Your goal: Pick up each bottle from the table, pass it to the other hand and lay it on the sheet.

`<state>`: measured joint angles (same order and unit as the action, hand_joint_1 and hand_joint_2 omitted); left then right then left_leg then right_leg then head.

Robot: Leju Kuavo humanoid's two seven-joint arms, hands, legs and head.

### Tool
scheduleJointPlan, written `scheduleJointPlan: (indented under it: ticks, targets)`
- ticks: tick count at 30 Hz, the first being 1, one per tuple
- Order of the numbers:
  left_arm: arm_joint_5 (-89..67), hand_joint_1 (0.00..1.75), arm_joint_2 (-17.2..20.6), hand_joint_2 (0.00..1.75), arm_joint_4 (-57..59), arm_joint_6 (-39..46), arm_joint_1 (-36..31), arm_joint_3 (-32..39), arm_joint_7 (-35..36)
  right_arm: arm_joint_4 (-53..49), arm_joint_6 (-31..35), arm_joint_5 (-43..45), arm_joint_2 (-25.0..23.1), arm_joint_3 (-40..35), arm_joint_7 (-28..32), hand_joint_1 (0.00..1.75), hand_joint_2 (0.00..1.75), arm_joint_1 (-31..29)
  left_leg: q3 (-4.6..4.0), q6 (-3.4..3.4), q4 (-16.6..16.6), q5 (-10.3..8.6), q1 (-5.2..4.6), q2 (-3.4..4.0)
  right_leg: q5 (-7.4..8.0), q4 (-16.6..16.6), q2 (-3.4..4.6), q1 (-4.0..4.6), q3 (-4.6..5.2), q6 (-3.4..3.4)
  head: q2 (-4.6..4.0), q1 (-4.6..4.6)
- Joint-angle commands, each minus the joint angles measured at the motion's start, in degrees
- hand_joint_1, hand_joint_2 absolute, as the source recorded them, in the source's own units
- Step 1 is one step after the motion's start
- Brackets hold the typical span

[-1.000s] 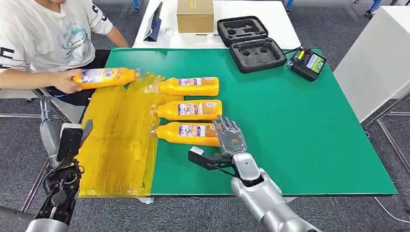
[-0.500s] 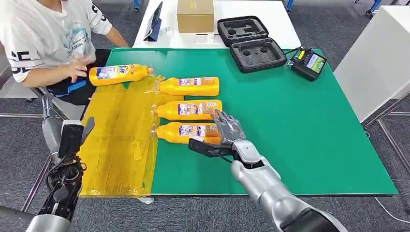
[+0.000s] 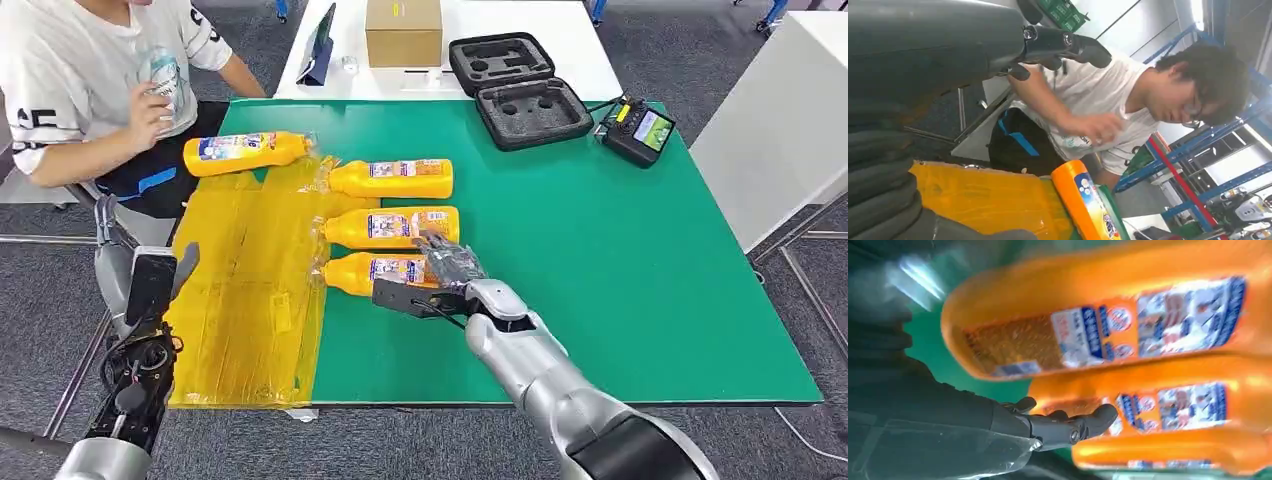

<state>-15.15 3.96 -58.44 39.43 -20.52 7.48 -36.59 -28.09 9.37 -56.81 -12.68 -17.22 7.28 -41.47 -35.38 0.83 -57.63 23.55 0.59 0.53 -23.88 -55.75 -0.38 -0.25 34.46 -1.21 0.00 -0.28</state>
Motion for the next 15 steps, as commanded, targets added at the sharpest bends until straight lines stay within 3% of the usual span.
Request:
scheduleJointPlan:
  ticks: [1,15]
  targets:
    - [1.32,0.00,-0.68,1.75,6.01,-0.44,-3.16,-0.06,-0.37,8.45,-4.58,1.15,-0.81,-0.15,-0.20,0.00,1.75,-3.16,0.24,-0.03,0.03,0.07,0.01,-0.19,-0.12,0.01,-0.12,0.00,-0.28,0.03,0.00,0.00]
    - [2.84,0.00,-0.50,1.75,7.51,-0.52,-3.88,-0.92,-0.97,10.18,-8.54,1.50,0.69,-1.98,-6.49,0.00,1.75,-3.06,0.18,-0.02,0.06,0.02,0.01,-0.19,-0.06,0.07,-0.14,0.01,-0.23,0.01,0.00,0.00]
